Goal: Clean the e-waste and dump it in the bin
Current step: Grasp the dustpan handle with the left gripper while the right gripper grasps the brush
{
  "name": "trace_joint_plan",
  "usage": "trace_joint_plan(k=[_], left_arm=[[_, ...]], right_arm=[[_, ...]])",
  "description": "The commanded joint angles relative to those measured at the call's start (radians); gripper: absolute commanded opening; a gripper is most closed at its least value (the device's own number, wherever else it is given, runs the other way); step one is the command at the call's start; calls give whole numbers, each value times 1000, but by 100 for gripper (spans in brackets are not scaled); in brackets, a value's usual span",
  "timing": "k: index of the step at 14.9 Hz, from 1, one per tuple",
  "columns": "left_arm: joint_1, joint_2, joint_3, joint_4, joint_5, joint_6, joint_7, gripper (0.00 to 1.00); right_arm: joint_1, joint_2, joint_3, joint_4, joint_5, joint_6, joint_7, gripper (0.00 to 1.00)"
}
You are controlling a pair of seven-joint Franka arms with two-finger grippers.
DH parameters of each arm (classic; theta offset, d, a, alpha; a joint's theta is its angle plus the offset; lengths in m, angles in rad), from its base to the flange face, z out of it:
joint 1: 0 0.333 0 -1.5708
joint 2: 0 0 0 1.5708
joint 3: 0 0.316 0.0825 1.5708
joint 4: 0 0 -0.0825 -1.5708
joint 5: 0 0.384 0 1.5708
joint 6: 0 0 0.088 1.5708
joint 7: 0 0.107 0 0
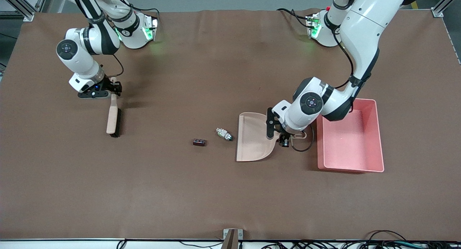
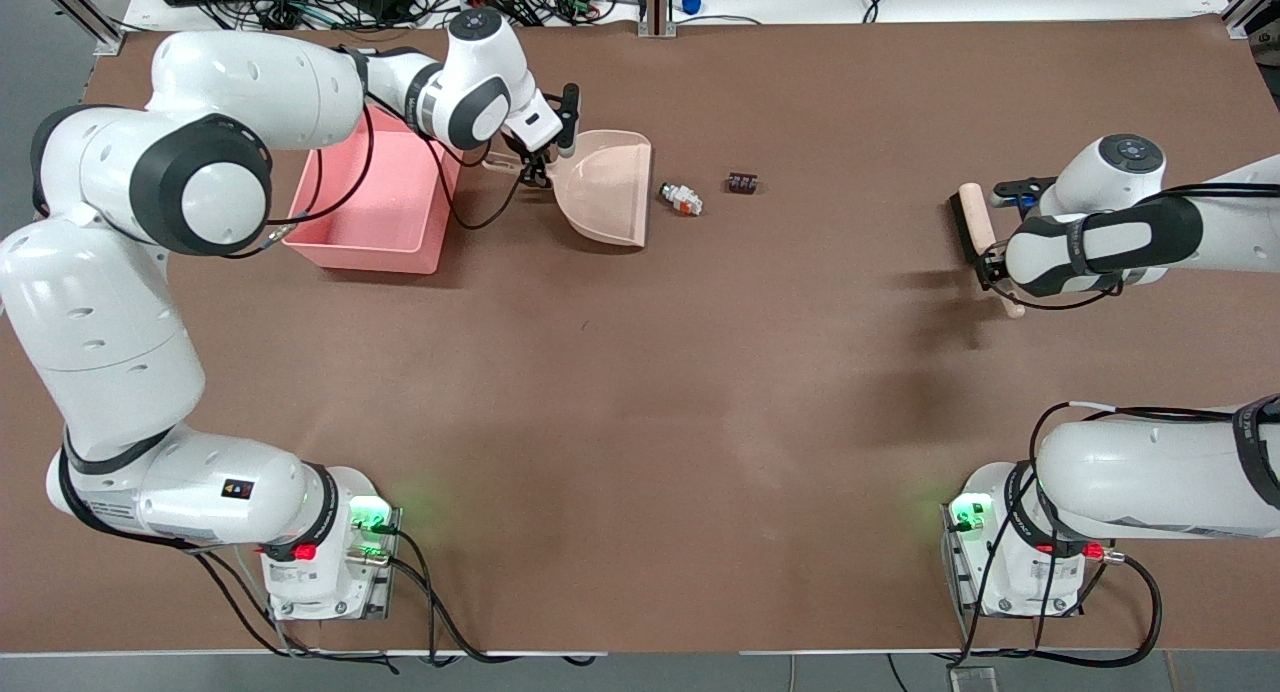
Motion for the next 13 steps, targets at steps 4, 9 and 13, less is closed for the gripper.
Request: trace_joint_plan(k=[4,9,13], left_arm=[[-32,12,6,84,20,-117,-78,1],[-62,45,17,150,70,-178,-112,0],[-96,59,17,178,150,-234,-207,0]], right_arm=[[48,-30,2,-49,0,32,61,57],[34,-32,-4,-42,0,36,62,51],[5,-30,-4,-39,0,38,62,25]])
